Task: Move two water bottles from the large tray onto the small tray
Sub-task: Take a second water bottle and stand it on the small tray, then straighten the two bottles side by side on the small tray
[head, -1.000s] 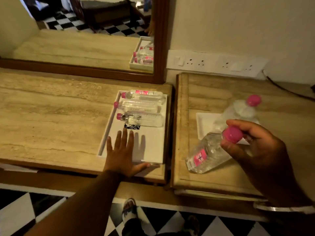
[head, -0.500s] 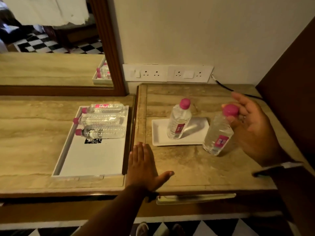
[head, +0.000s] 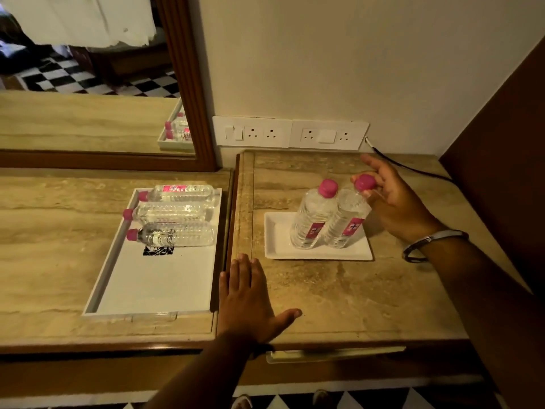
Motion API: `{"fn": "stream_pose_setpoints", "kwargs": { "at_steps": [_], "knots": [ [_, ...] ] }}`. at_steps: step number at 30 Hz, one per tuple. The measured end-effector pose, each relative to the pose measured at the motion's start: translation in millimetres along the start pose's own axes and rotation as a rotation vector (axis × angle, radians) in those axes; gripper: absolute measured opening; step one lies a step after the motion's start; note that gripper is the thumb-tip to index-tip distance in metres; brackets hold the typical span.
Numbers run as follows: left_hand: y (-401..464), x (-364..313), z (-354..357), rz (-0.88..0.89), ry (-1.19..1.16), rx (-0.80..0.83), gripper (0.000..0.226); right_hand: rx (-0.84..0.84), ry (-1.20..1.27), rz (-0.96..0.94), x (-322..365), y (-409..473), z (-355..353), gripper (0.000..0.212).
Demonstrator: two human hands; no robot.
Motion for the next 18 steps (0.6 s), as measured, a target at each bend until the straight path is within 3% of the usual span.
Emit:
{"fn": "stream_pose_setpoints", "kwargs": {
  "at_steps": [3,7,12,18],
  "knots": [
    [-4,-5,-8,0.003,-0.035,-0.04,0.141,0.088,0.047,0.026,-8,7,-1,0.06],
    [13,-16,-44,0.017,-0.147,-0.235,0.125,0.123,0.139,0.085,-31,6,0,0.075],
    [77,-44,-69,0.064,-0.229,-0.196,0.123,0.053,0.141,0.195,-92,-15,22,0.114],
    [116,-59,-61,0.094,-0.167,-0.1,0.108,-0.084,0.052,0.211,-139,-29,33,0.094]
  ]
}}
Point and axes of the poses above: each hand's wrist, its own y-axis towards the middle knuckle, its own z-axis out of the palm, x = y × z, the point moved 9 cm from there along y, towards the middle knuckle, and after that the axes turned 9 degrees about y, right-handed, at the moved point
